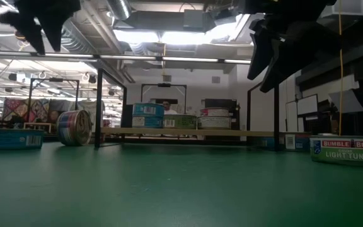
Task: Stack canned seafood by type on shelf
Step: Stack the blue pink tuna can on top of the blue pink tuna can on the shelf
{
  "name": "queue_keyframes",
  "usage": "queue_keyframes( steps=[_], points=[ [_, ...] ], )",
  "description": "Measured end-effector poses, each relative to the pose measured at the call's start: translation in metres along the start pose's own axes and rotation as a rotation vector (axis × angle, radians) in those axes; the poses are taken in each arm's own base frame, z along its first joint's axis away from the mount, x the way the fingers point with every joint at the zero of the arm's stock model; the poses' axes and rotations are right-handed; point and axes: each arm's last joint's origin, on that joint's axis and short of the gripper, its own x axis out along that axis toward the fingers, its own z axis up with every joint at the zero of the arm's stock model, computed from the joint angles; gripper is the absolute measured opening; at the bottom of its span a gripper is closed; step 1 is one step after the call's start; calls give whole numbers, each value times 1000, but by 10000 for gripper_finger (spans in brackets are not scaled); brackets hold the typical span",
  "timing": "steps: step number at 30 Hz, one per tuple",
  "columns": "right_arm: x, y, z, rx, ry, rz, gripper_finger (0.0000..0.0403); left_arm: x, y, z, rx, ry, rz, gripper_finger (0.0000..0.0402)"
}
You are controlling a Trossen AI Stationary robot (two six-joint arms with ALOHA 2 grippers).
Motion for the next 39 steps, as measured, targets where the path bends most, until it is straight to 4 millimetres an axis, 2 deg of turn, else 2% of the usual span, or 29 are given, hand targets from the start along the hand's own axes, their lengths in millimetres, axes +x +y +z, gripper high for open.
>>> queue_keyframes(
  steps=[11, 16, 25, 39],
  points=[
    [0, 0, 0, 0, -1, 0, 305, 69, -14, -13, -80, -33, -40, 221],
    [0, 0, 0, 0, -1, 0, 305, 89, -18, -12, -114, -46, -42, 221],
    [0, 0, 1, 3, -4, 12, 305, 95, -17, -12, -87, -43, -26, 221],
    [-1, 6, 13, 73, -100, 147, 305, 95, -17, -12, -87, -43, -26, 221]
  ],
)
